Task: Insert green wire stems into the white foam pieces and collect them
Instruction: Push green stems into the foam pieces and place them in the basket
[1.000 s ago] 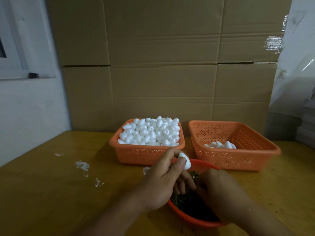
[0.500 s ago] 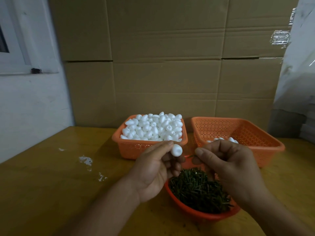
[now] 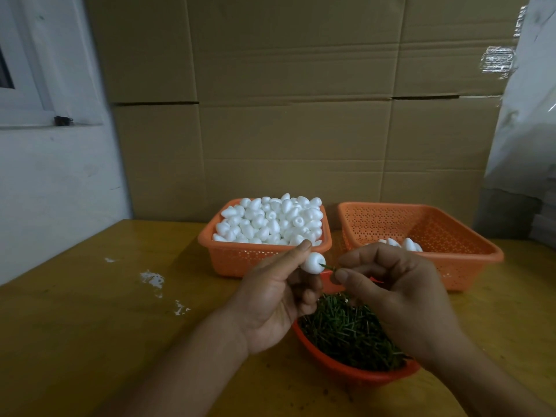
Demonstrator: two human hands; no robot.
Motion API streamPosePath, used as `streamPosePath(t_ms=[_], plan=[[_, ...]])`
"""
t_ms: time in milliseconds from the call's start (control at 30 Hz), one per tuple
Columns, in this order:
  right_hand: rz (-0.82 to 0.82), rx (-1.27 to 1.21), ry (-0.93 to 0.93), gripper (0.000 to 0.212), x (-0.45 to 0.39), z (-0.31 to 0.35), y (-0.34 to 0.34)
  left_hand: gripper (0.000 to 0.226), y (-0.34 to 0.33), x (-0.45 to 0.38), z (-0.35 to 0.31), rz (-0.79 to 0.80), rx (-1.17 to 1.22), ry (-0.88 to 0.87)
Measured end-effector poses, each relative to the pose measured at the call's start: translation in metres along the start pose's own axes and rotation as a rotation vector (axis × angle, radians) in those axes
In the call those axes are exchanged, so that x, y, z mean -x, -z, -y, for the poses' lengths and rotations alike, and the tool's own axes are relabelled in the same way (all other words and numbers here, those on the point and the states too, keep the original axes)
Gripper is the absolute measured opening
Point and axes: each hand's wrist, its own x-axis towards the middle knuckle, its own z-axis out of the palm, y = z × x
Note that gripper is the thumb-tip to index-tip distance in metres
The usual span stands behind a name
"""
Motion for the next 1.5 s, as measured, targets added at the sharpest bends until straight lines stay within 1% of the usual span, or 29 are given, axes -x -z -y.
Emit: streamPosePath(t_ms=[100, 267, 467, 567, 833, 933, 1033, 1167, 1233, 1500], plan=[[0.001, 0.095, 0.011, 0.011, 0.001, -0.002, -0.001, 0.026, 0.000, 0.000, 0.001, 0.006, -0.023, -0.007], [-0.005, 0.267, 0.059, 0.013, 0.004, -0.002, -0.001, 0.028, -0.001, 0.000, 0.002, -0.009, -0.044, -0.019], [-0.041, 0.423, 0.247, 0.014, 0.008, 0.004, -0.003, 0.025, -0.003, 0.002, 0.002, -0.039, -0.098, -0.049], [-0.053, 0.480, 0.299, 0.017, 0.009, 0.006, -0.005, 0.022, -0.006, 0.004, 0.003, -0.042, -0.131, -0.089], [-0.024, 0.456, 0.273, 0.015, 0.010, 0.004, -0.005, 0.022, -0.010, 0.004, 0.008, -0.072, -0.213, -0.215], [-0.045, 0.430, 0.240, 0.013, 0.010, 0.002, -0.006, 0.021, -0.011, 0.004, 0.010, -0.080, -0.216, -0.241], [-0.065, 0.364, 0.174, 0.007, 0.009, -0.002, -0.006, 0.026, -0.011, 0.004, 0.009, -0.055, -0.201, -0.266], [-0.081, 0.326, 0.143, 0.005, 0.008, -0.004, -0.006, 0.018, -0.009, 0.004, 0.010, -0.012, -0.203, -0.294], [-0.077, 0.317, 0.137, 0.005, 0.008, -0.005, -0.005, 0.021, -0.009, 0.003, 0.010, -0.015, -0.212, -0.311], [-0.030, 0.276, 0.129, 0.007, 0.007, -0.009, -0.004, 0.018, -0.010, 0.004, 0.015, -0.058, -0.402, -0.422]])
